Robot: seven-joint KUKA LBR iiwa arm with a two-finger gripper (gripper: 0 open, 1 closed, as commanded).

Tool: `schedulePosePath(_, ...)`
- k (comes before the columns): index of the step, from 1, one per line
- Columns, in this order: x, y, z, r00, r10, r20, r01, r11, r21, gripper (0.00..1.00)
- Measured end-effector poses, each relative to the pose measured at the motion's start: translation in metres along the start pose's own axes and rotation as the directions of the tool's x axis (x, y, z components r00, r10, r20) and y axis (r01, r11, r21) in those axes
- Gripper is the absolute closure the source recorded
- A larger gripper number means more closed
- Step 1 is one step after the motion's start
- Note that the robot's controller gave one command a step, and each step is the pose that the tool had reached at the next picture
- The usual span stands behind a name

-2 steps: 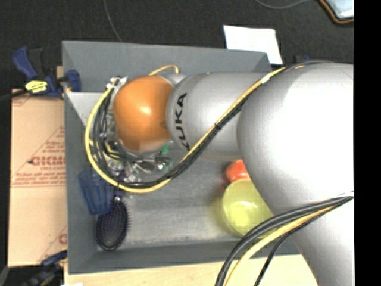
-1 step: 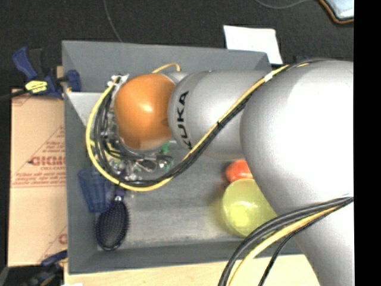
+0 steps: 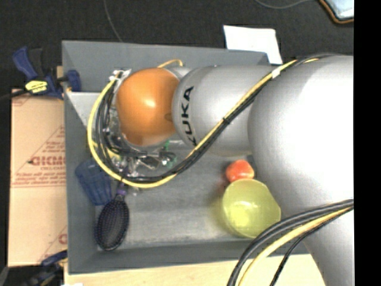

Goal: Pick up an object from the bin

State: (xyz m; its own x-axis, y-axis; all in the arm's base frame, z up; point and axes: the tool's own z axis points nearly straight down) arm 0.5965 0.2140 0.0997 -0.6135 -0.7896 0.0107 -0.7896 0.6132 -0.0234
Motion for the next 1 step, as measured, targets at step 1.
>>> schedulePosePath(1, -0.0004, -0.0010, -0.0307, 1.000, 0.000, 0.001, 0.000, 1.000, 0.001, 1.00)
